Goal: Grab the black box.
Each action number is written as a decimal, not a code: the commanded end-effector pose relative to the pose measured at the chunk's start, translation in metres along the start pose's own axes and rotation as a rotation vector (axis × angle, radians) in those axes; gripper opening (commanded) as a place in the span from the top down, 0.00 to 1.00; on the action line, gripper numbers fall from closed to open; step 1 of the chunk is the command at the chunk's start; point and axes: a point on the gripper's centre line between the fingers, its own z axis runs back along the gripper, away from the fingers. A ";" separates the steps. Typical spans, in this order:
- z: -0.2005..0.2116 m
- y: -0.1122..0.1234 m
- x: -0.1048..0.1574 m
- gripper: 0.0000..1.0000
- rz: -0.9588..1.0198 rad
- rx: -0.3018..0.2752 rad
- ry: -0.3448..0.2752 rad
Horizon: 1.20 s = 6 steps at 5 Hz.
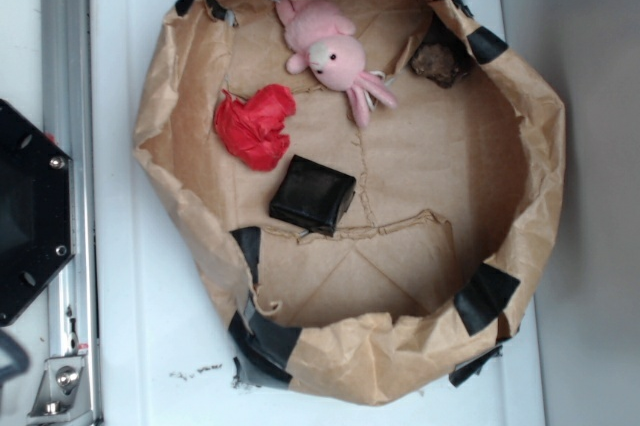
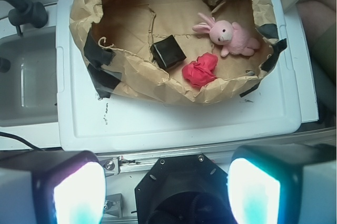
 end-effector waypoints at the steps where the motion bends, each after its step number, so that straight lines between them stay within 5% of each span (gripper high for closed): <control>1: 0.000 0.000 0.000 0.00 0.000 0.000 0.000; 2: -0.010 -0.011 0.043 0.00 -0.173 -0.021 -0.072; 3: -0.026 -0.017 0.068 0.00 -0.333 -0.060 -0.015; 4: -0.050 -0.014 0.088 0.00 -0.474 -0.061 -0.033; 5: -0.078 -0.011 0.106 0.00 -0.572 -0.029 -0.115; 6: -0.118 0.004 0.114 0.00 -0.671 -0.047 -0.101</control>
